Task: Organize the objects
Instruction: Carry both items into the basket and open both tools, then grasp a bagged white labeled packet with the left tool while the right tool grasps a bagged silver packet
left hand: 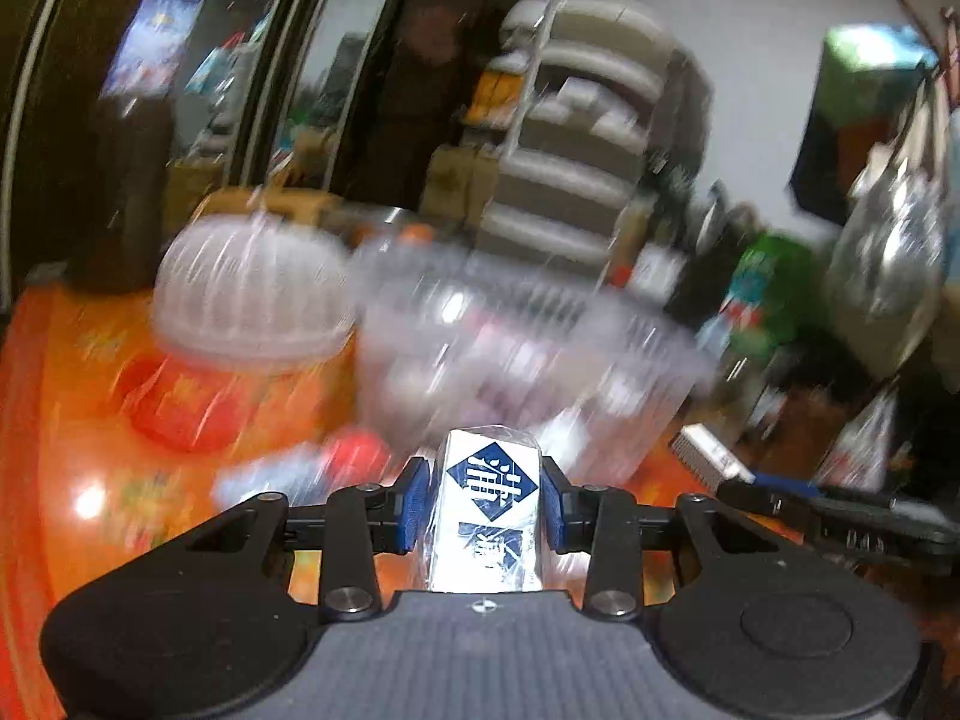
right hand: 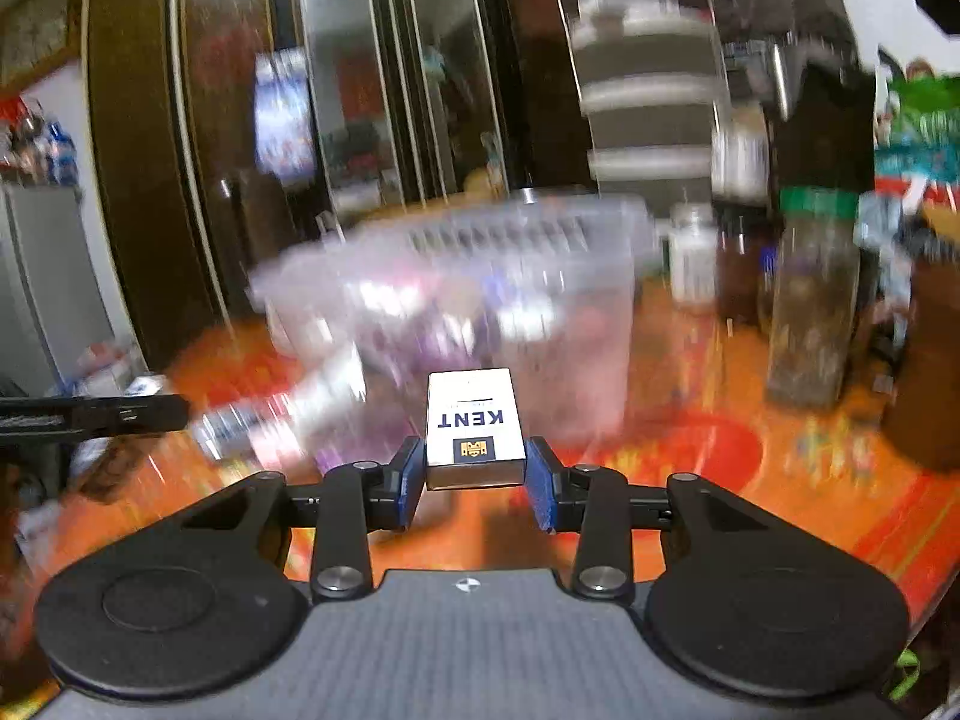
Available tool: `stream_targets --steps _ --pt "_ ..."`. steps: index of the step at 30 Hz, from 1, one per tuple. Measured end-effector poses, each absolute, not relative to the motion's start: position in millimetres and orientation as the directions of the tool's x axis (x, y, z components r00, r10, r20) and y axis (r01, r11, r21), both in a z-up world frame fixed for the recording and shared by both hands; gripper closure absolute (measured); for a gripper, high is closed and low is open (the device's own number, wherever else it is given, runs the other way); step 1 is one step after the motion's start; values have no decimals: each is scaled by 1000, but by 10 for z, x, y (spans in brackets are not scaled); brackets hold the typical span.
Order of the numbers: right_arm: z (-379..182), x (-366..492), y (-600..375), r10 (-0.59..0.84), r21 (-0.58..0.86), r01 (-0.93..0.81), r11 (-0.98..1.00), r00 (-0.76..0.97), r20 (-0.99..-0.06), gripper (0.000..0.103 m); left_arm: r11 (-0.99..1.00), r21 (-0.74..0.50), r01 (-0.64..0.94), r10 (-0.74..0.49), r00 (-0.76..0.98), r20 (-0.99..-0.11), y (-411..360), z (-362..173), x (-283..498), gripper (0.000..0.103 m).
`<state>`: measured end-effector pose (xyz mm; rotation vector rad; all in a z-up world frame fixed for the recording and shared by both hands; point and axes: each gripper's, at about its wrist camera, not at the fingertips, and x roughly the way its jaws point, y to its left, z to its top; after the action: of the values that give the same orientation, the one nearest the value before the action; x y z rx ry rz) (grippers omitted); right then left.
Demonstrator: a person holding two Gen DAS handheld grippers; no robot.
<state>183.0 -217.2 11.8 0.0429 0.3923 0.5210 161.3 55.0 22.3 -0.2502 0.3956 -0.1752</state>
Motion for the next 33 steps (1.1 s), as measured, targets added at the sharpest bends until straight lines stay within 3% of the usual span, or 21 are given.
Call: stream_targets --steps 5,8,13,15,16,18,23,24,27,33 --pt "777 2215 -2010 433 9 -453 891 845 -314 63 935 -287 208 -282 927 -247 344 1058 2250 61" --pt "883 2739 -1943 407 28 -435 900 817 -407 63 931 -315 185 -287 904 -316 174 1248 2881 61" --pt "756 3118 -1793 365 -17 -431 902 783 -505 62 951 -285 119 -245 852 -463 -55 889 3532 61" --pt "686 3160 -1750 365 -23 -443 896 765 -531 61 947 -301 109 -249 844 -476 -31 772 3599 52" --pt "661 3121 -1758 356 -37 -438 898 775 -522 57 945 -307 110 -251 846 -470 -22 743 3587 39" --pt "661 2988 -1844 358 -44 -433 900 795 -490 43 945 -297 138 -261 864 -430 27 741 3452 25" --pt "743 2481 -2068 401 7 -429 903 839 -367 6 927 -315 203 -304 899 -315 238 809 2819 14" --pt "674 2346 -2107 405 11 -429 903 844 -351 3 933 -297 202 -291 910 -294 290 780 2648 11" --pt "377 2154 -2108 439 41 -458 888 817 -374 0 956 -255 143 -219 928 -301 409 569 2292 11" --pt "-222 2070 -1853 511 115 -524 844 718 -473 0 969 -223 103 -185 905 -384 430 13 2141 11"
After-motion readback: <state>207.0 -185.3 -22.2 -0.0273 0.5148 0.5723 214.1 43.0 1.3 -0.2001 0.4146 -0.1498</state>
